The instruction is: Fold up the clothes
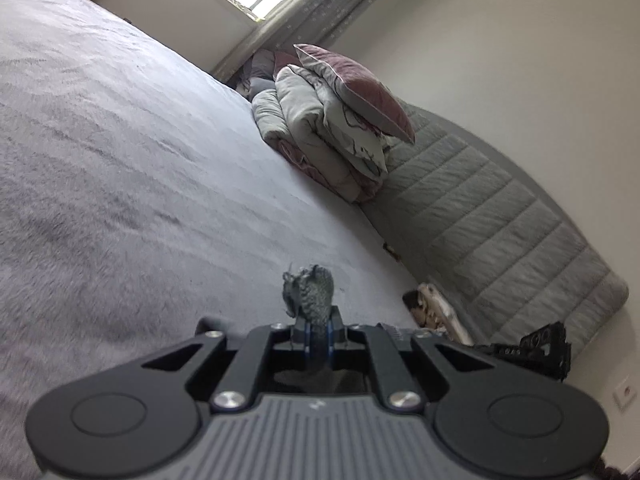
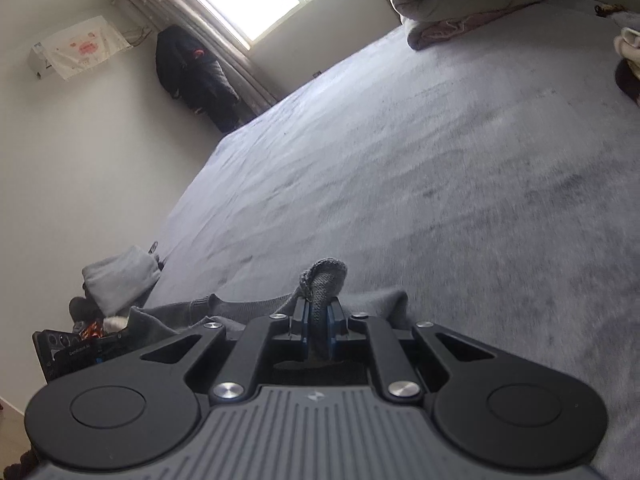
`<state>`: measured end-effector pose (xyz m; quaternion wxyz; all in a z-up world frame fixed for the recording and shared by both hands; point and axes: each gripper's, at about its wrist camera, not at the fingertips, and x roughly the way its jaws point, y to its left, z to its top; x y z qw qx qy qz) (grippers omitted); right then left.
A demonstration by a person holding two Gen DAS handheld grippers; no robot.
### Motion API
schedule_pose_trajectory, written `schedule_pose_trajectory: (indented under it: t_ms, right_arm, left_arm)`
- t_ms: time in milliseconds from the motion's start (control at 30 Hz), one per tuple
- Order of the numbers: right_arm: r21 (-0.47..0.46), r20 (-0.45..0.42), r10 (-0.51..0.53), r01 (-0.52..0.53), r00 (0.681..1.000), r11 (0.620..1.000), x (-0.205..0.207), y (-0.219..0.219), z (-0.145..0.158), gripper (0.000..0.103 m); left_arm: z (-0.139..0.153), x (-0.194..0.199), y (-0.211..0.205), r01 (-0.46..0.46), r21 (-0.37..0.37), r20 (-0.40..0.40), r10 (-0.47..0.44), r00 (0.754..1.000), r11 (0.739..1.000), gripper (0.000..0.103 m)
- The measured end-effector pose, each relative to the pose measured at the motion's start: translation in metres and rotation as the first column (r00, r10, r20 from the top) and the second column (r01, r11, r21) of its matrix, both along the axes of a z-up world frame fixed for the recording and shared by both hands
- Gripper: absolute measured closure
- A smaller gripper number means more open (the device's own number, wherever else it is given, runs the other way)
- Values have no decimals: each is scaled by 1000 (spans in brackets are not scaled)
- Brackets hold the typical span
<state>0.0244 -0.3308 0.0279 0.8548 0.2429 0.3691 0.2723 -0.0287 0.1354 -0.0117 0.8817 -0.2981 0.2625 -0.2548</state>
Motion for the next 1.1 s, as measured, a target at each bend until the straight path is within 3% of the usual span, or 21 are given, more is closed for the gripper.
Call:
schedule_pose_trajectory:
  t_ms: [233, 467, 633, 700, 767, 800, 967, 1100]
  right_arm:
    - [-32, -45, 38, -40, 998, 999, -35, -3, -12, 93]
    - [-95, -135, 30, -43, 990, 995, -40, -2, -47, 93]
    - [-76, -120, 24, -33, 992, 997, -40, -2, -50, 91]
    - [-43, -100, 22, -26, 995, 999, -41, -7, -42, 85]
    - [-7, -51, 14, -14, 999, 1000, -43, -12, -32, 67]
    - [11, -20, 8, -8, 1000, 1000, -44, -15, -27, 66]
    - [64, 74, 28, -32, 997, 997, -43, -13, -11, 66]
    - [27, 103, 84, -87, 991, 996, -32, 9, -11, 66]
  left_arm:
    - [-13, -31, -1, 43, 35, -44, -42, 998, 998, 96]
    - [-39, -41, -6, 52, 118, -112, -39, 993, 992, 96]
    - [-44, -42, -10, 63, 133, -122, -47, 991, 989, 94]
    - [-38, -43, -6, 69, 120, -114, -55, 992, 990, 76]
    - [-31, -45, -2, 62, 112, -86, -52, 995, 992, 57]
    - [-27, -47, 0, 56, 109, -68, -49, 996, 992, 50]
    - [-10, -44, 4, 49, 70, 3, -49, 999, 996, 45]
    - [-1, -29, -7, 77, 85, 29, -79, 996, 993, 38]
